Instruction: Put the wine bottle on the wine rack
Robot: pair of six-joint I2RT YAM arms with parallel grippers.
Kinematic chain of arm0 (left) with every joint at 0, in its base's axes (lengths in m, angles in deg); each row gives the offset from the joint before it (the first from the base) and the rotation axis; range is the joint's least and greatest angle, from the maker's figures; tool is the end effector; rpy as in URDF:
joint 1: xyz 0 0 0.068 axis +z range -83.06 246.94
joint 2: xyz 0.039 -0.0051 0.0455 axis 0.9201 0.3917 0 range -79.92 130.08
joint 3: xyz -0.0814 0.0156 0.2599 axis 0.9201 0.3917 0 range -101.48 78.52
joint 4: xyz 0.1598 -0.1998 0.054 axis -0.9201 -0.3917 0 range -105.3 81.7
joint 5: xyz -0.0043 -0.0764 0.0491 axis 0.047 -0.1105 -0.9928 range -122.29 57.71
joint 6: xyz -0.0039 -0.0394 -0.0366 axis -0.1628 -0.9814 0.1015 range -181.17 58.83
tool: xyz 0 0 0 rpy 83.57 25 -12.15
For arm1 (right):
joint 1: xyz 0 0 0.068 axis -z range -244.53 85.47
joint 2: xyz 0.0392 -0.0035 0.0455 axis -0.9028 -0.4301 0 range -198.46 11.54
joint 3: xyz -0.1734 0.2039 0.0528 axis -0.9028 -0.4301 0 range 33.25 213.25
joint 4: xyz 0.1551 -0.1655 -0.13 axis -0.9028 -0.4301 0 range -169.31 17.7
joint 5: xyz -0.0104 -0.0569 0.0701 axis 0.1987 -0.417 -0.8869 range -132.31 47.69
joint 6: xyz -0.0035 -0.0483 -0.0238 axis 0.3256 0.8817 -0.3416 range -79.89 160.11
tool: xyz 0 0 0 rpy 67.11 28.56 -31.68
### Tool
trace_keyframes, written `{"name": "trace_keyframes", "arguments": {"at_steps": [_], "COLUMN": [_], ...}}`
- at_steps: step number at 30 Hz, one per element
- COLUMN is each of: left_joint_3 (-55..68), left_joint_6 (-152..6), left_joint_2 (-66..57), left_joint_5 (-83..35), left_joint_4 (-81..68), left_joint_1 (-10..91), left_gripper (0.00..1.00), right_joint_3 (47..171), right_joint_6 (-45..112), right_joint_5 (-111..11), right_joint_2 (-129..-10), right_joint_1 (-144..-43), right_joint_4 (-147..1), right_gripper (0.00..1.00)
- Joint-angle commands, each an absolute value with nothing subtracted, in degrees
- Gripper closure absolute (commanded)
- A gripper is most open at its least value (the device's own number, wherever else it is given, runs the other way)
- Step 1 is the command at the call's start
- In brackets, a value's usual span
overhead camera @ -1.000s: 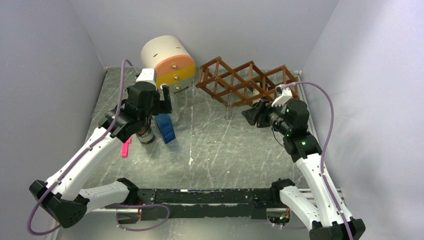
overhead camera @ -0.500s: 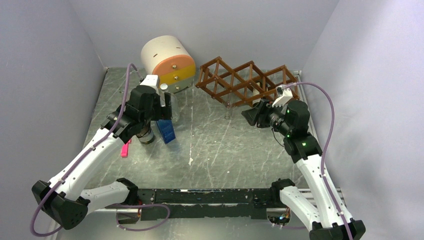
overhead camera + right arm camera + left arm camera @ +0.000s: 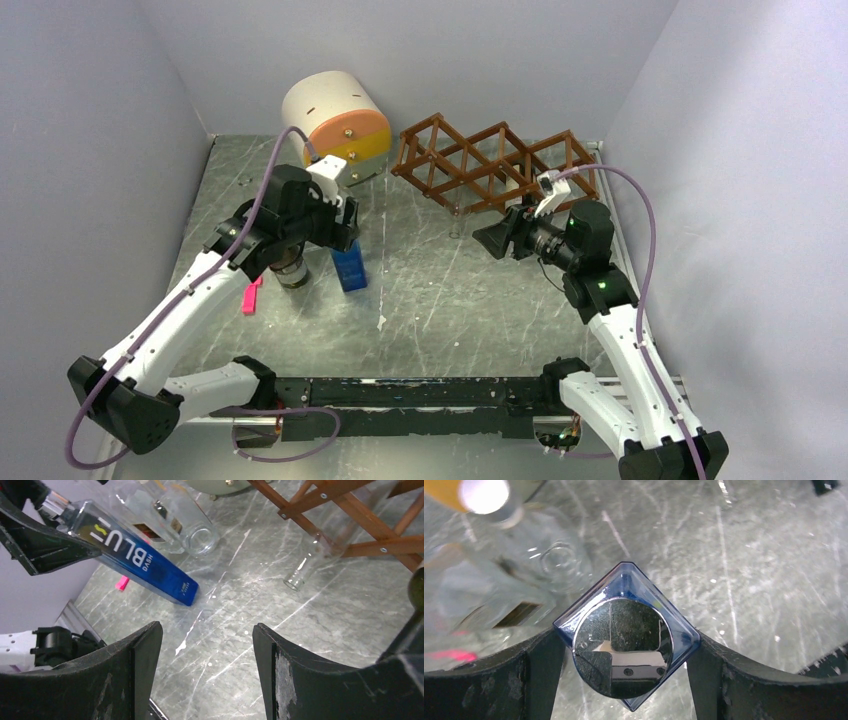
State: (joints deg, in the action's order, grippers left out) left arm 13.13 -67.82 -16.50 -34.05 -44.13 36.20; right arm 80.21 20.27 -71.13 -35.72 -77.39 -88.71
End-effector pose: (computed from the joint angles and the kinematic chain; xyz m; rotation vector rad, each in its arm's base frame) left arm 0.2031 -0.1195 0.3569 0.4377 2.1372 -0.3412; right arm 0.1783 0.0584 0.3358 -0.2445 1.8989 0.8575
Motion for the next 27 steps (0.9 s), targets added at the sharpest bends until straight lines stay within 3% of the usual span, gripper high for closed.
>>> {"name": "trace_keyframes", "arguments": {"at_steps": [1,6,9,14,19,27], "left_joint_3": [8.23,6.89,6.46,8.46,9.63,10.38], "left_joint_6": [-64.75,-62.61,-61.28,-61.1,-60.28,-61.2], "left_joint_2": [-15.29,-12.24,-10.12,-11.24,-14.44,-20.45], "left_joint_5": [-18.39,-17.83,-19.63,-20.54,-20.07,-21.75], "left_joint_4": [-40.61,-40.3,-40.95,-38.93,-36.11,-31.77], "left_joint_1": [35.66,29.67,25.06,24.31,24.29,24.31], "left_gripper": [0.41,0.41,0.34,0.18,0.0,0.0], "right_joint_3": [79.35,79.16,79.14,80.58,81.19,83.91], "right_joint_6": [21.85,22.26,22.69,24.0,25.81,32.27], "right_joint_5": [-75.33,-74.4,-73.09,-72.02,-68.55,-66.82], "right_joint_2": [-35.74,-35.54,-35.15,-36.2,-36.64,-41.87], "right_joint_1": [-78.15,-80.0,-81.21,-84.03,-89.83,-99.79], "right_joint_4": [-83.81,-82.66,-82.65,-83.89,-82.93,-77.87], "right_gripper": [0.29,0.27,0.27,0.26,0.19,0.17]}}
